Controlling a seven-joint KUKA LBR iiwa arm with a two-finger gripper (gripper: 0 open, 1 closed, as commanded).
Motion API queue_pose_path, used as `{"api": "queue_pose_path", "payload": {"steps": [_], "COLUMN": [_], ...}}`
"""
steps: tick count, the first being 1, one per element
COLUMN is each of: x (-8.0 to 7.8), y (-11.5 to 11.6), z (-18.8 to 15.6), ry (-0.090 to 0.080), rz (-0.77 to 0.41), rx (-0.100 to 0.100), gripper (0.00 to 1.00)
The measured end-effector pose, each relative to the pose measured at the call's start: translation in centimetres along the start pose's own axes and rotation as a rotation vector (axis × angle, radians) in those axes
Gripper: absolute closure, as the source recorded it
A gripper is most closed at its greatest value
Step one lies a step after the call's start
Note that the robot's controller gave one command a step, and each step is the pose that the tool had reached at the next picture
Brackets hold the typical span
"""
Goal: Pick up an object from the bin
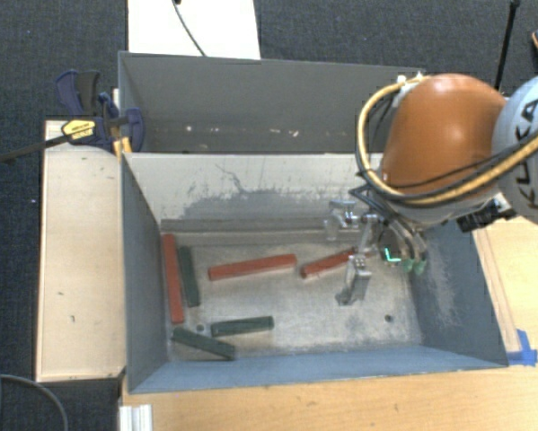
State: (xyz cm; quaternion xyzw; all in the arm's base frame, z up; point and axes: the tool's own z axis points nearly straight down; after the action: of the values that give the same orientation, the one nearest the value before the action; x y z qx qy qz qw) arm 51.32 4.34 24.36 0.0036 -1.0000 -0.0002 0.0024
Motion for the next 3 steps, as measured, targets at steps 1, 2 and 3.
{"api": "queue_pose_path", "payload": {"steps": [1, 2, 3], "x": [-3.4, -7.9, -7.9], "y": [-5.2, -4.8, -4.8], "z": [11.1, 17.5, 17.2], "ry": [-0.001, -0.007, -0.010], "rz": [-0.127, -0.014, -0.012], "rx": [0.001, -0.001, -0.001], "gripper": [0.00, 0.00, 1.00]}}
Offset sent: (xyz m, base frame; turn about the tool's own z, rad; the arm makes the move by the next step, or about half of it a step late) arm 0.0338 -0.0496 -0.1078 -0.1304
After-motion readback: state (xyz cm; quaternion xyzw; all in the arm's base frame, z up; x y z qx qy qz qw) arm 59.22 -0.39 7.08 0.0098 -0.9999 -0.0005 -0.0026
